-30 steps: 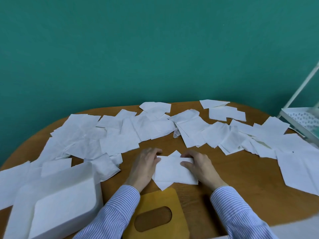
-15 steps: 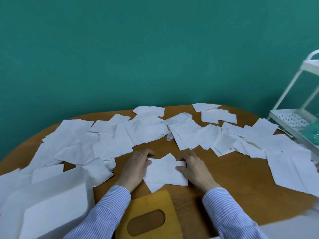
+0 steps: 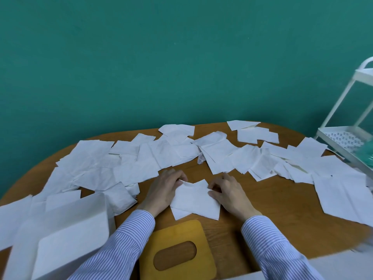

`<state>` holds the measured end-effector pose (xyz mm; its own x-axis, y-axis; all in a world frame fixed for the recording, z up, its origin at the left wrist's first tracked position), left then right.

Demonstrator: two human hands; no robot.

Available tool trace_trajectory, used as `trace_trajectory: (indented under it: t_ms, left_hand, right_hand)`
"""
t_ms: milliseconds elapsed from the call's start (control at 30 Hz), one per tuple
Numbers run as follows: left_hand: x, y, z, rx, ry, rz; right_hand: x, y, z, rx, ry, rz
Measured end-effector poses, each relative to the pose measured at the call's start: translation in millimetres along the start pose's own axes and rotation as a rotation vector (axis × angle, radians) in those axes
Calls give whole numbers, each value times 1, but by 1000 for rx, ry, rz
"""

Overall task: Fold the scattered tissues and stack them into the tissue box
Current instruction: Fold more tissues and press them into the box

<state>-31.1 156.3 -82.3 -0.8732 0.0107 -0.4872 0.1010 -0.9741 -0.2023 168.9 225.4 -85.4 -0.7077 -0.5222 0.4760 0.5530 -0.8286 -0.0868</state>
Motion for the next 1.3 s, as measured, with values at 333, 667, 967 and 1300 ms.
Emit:
trace_trajectory:
  t_ms: [333,667,967,1300]
  left_hand:
    - [10,-5,7,-25,94,107]
    - [15,-5,-10,12,-12,78]
    - [5,0,-13,20,-78,-47]
    - [-4,6,-10,28,-76,-22]
  right_hand:
    - [5,0,9,2,-180,-38]
    - [-4,2,-14,-12,-78,-66]
    - [-4,4,-16,16,92,-22]
    - [0,16,-3,-12,-88,53]
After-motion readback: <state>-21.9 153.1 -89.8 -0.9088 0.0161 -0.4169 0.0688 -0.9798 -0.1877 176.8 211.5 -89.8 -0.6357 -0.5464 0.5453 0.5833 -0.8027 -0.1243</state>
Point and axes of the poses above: each hand's wrist, its own y-axis away from the middle knuckle, its own z-axis out of the back of the hand, x = y × z, the point moved 5 cm from there along -y, towards the middle knuckle
